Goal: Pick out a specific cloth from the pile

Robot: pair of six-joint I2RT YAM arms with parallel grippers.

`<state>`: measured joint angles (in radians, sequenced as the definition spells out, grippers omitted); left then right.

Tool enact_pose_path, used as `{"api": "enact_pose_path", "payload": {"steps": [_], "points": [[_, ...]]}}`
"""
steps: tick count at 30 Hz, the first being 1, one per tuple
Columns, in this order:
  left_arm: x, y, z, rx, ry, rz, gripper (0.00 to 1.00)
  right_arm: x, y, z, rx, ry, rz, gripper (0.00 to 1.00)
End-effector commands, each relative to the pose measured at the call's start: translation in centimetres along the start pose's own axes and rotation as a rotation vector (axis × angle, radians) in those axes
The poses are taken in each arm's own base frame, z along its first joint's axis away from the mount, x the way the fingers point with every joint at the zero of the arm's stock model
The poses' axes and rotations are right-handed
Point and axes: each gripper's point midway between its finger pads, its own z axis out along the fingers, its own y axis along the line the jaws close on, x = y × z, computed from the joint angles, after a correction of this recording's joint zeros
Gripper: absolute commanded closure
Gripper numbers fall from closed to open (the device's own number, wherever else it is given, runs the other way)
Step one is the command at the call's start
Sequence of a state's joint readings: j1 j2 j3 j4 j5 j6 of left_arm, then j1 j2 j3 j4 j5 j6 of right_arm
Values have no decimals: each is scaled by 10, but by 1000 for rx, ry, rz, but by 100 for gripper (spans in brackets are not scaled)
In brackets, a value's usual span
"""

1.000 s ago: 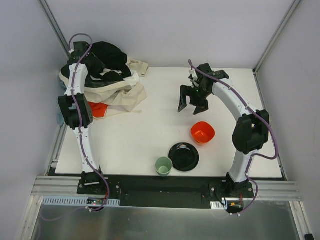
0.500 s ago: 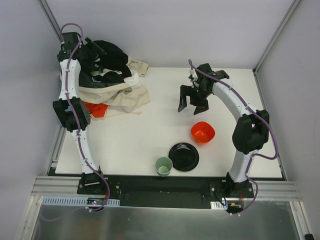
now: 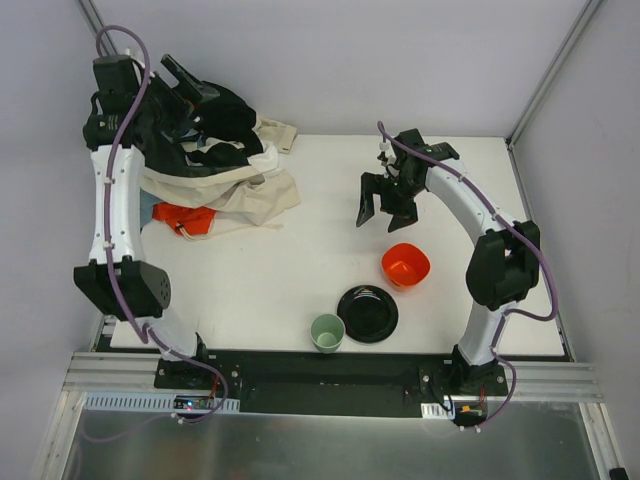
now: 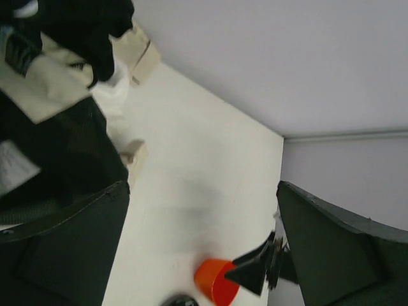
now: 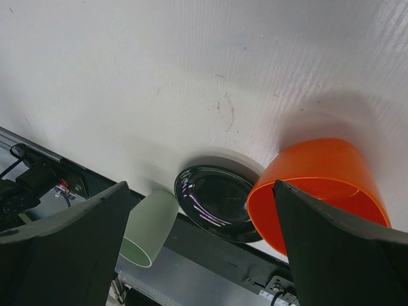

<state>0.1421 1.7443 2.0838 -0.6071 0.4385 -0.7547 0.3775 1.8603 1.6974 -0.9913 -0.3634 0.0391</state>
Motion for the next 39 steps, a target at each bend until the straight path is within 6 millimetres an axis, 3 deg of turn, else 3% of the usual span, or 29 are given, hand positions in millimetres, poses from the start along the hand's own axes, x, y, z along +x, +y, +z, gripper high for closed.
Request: {"api": "enact_pose_path", "payload": {"steps": [1, 10, 15, 19, 24, 31, 39], "points": [[56, 24, -24, -46, 105, 46, 1, 3, 8, -16, -33, -30, -28, 4], [185, 119, -63, -226, 331, -59, 1, 0, 9, -9, -47, -14, -25, 4], [220, 171, -55, -364, 424, -104, 1, -1, 8, -9, -44, -17, -26, 4], [218, 186, -32, -411, 469, -113, 3, 2, 7, -10, -37, -17, -28, 4], [192, 200, 4, -469, 454, -85, 3, 3, 5, -10, -30, -21, -29, 4], [175, 229, 46, -569, 457, -56, 1, 0, 5, -12, -26, -30, -27, 4], [181, 263, 73, -653, 498, -52, 5, -1, 4, -14, -20, -33, -27, 4]]}}
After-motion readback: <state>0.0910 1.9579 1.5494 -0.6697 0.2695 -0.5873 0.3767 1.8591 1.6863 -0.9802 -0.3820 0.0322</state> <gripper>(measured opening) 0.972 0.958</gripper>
